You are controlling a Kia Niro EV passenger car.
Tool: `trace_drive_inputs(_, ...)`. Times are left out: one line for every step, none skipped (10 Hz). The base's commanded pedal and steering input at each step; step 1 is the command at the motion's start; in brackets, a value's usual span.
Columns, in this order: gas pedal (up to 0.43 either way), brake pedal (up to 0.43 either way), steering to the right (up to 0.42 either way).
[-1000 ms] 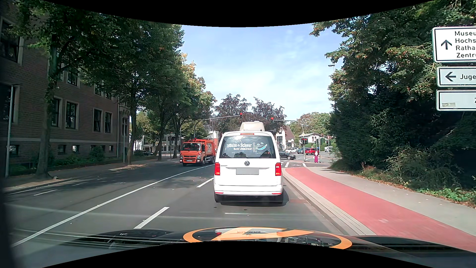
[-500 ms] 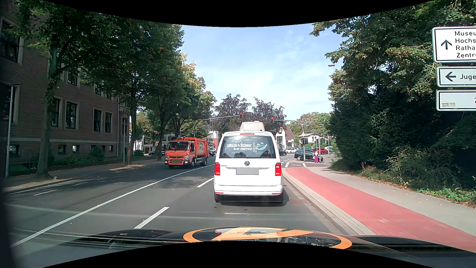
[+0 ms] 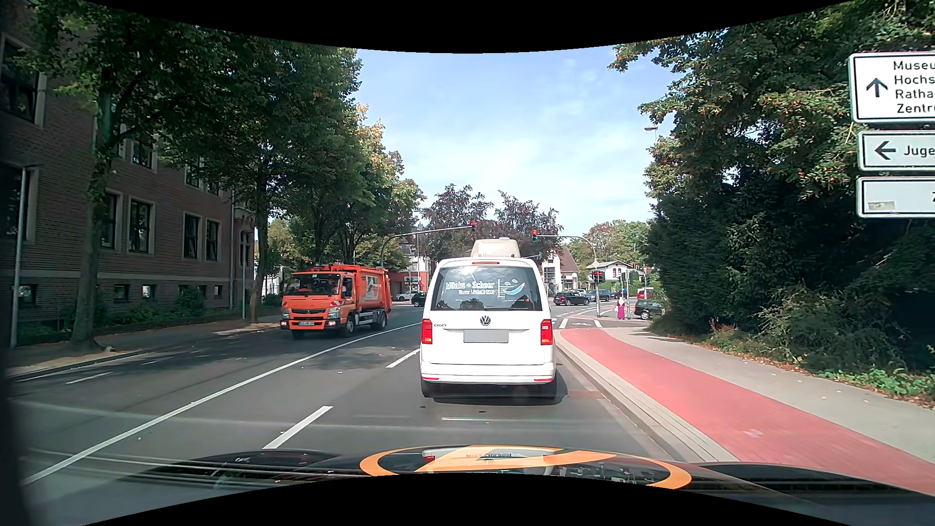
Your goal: Follow the waypoints while adhering to traffic rules and regulations
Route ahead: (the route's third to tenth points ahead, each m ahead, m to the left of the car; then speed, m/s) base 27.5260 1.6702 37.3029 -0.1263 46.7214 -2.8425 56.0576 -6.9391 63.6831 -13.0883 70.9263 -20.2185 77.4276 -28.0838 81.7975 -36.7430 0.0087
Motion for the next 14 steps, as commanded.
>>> trace_drive_inputs(0.0,0.183,0.002)
trace_drive_inputs(0.0,0.183,0.001)
trace_drive_inputs(0.0,0.183,0.001)
trace_drive_inputs(0.0,0.183,0.001)
trace_drive_inputs(0.0,0.183,0.001)
trace_drive_inputs(0.0,0.183,0.001)
trace_drive_inputs(0.0,0.183,0.001)
trace_drive_inputs(0.0,0.183,0.001)
trace_drive_inputs(0.0,0.183,0.001)
trace_drive_inputs(0.0,0.183,0.001)
trace_drive_inputs(0.0,0.183,0.001)
trace_drive_inputs(0.0,0.189,0.001)
trace_drive_inputs(0.0,0.183,0.001)
trace_drive_inputs(0.0,0.183,0.001)
